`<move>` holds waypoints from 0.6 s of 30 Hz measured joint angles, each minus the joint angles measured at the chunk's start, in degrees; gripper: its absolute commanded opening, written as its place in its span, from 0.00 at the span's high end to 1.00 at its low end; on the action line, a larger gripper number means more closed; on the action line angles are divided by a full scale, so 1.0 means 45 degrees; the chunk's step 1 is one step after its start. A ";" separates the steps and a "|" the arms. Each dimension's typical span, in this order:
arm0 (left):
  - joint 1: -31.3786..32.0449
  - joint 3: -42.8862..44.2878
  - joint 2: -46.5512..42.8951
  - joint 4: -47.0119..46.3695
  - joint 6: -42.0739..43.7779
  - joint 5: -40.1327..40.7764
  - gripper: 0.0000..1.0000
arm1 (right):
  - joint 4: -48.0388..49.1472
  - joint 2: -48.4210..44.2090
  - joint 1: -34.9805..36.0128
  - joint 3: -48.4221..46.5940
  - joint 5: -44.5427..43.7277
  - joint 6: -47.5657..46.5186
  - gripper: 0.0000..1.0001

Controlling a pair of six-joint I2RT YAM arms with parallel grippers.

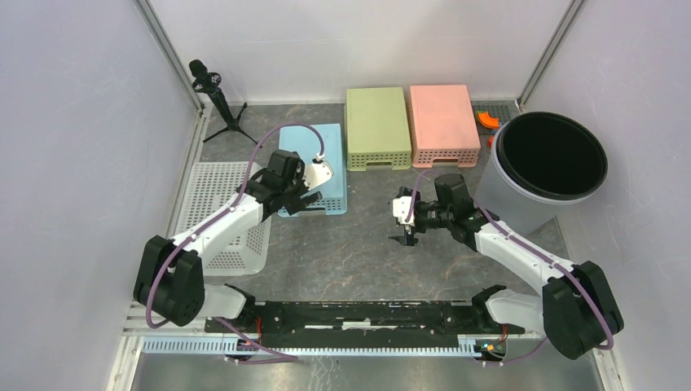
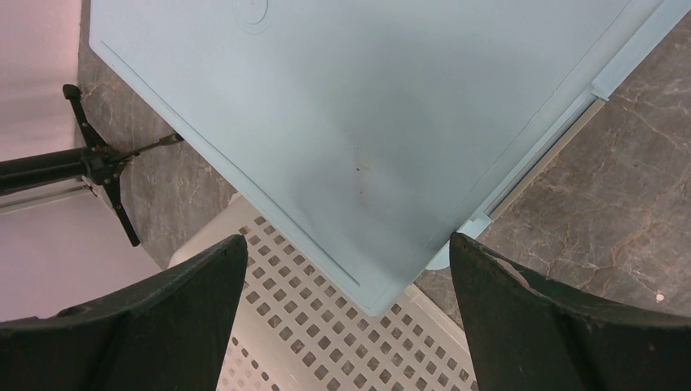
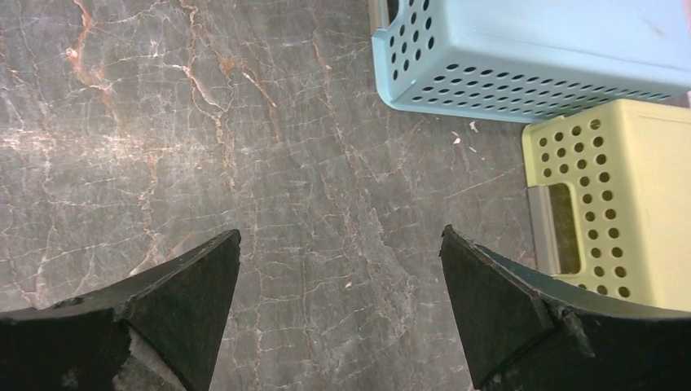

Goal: Turn the large container upside down
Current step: Move the container to the center of the board.

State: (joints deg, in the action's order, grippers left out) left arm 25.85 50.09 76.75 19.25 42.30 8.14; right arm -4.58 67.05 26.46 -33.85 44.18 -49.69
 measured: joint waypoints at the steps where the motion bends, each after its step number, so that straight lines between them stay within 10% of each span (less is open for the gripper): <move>1: 0.0000 0.0136 0.0112 0.0019 0.0000 0.0039 0.00 | -0.0034 0.0034 -0.0034 -0.0005 0.0049 0.0044 0.02; 18: 0.0000 0.0670 0.0277 0.0316 -0.0005 0.0175 0.00 | -0.0437 0.0316 -0.0287 -0.0355 0.0359 0.0981 0.02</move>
State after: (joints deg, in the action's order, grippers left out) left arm 25.85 53.10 78.00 20.67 42.28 8.93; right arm -6.55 68.47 25.17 -35.44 45.80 -45.28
